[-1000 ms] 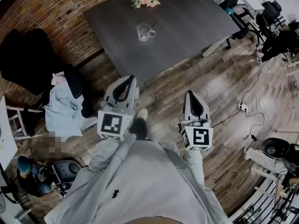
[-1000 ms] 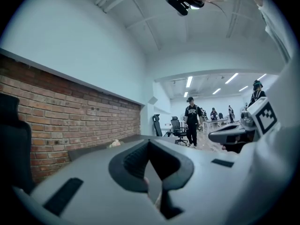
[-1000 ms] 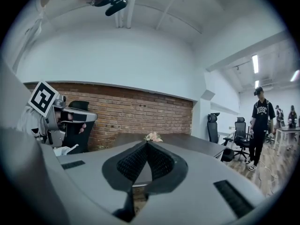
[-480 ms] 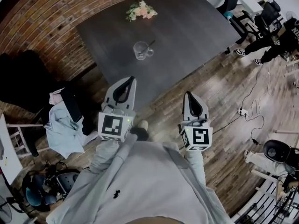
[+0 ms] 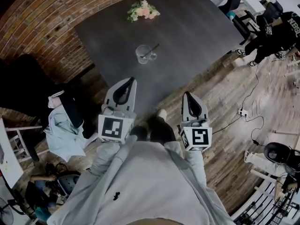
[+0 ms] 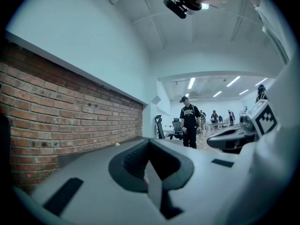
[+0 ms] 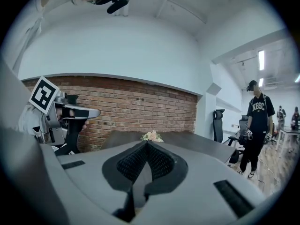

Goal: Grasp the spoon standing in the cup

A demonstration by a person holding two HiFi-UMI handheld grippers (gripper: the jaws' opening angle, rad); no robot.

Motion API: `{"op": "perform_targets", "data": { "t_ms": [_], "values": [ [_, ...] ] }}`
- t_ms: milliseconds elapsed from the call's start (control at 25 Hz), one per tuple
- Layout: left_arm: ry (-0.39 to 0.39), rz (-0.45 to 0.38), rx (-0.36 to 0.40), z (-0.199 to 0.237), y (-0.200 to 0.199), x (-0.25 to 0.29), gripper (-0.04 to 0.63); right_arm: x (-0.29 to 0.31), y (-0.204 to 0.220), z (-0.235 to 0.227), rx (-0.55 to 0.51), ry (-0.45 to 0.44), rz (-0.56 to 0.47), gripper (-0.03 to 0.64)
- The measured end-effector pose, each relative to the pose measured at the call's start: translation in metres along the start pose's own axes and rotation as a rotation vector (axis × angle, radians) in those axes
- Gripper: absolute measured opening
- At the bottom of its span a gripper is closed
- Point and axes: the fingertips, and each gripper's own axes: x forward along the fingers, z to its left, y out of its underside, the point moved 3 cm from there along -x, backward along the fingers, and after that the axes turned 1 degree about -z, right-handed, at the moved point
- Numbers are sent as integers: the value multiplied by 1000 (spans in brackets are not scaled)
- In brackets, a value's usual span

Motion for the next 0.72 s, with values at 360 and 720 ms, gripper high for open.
{"op": "perform_targets", "data": {
  "t_ms": [360,720],
  "values": [
    [-57,-6,2,15,5,47,18,58,-3,-28,-21,-77,-16,15],
    [-272,18,-28,51,-2,108,18,175,-25,-59,-48,-314,-20,15]
  ]
}}
